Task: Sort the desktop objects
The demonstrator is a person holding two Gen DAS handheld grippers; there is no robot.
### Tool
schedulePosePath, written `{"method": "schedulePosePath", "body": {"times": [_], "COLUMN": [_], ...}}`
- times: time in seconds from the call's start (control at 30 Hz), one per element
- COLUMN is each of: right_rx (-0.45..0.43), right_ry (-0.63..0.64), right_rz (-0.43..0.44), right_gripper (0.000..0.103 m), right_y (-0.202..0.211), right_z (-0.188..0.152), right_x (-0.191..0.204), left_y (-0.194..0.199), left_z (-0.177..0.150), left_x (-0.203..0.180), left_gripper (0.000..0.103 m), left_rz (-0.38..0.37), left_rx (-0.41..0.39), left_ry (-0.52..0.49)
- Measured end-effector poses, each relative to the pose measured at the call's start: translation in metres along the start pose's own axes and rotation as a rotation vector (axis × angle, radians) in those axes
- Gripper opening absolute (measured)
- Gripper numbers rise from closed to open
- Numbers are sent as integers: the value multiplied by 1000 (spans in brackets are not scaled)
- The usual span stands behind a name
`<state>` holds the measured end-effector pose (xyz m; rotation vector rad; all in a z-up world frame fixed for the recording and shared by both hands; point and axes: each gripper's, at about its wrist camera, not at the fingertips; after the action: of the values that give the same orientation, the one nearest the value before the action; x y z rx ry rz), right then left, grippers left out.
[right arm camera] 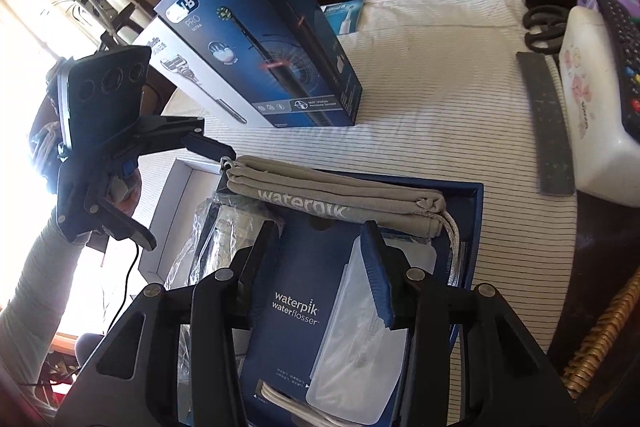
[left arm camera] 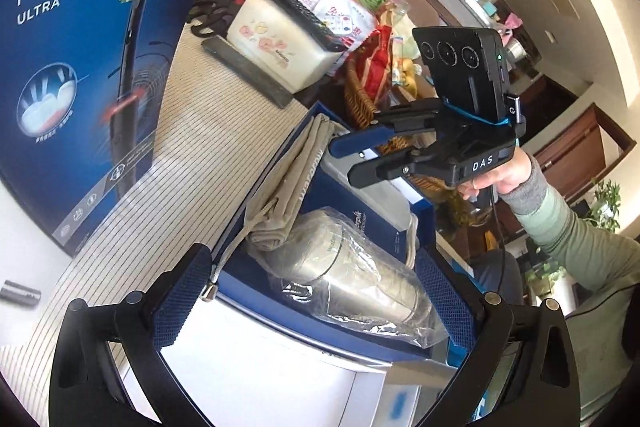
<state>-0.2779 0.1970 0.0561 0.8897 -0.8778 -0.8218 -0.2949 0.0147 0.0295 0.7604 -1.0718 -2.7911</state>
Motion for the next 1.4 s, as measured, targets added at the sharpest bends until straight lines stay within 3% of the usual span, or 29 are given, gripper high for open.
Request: {"method": "schedulePosePath", "body": {"times": [0.4,0.6,0.8,0.9,1.0,1.13,1.4], "right_rx": [-40,-35,-31,-38,-47,-39,-29], "right_ry": [5,1,6,26,32,21,-25], "right_rz": [-20,-21,-23,-17,1,12,36], "right_gripper": [41,41,41,41,41,41,41], "right_y": [2,3,4,9,14,11,1], "right_z": [-3,-4,-7,-8,-6,-2,-1], "right_x": [1,2,3,8,15,22,15], "left_y": [0,-13,33,33,21,9,1], "left_z": [-7,-2,-10,-17,-25,-32,-34], "left_x": [-29,-36,-32,-21,-12,0,21], "left_gripper": [103,103,103,103,103,103,97], "left_rz": [-60,-40,129,198,217,163,-23], "left_rx": [-101,-98,-222,-185,-137,-143,-249], "left_ry": [27,58,30,36,33,41,86]}}
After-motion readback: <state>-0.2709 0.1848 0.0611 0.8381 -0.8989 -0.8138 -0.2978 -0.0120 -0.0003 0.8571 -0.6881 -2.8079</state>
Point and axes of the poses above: each gripper's, at about its wrist camera, not at the fingertips, and y roughly against the way its jaws point, x to its left, z to its top, and after that the axes turned 15 degrees about -y, right-handed
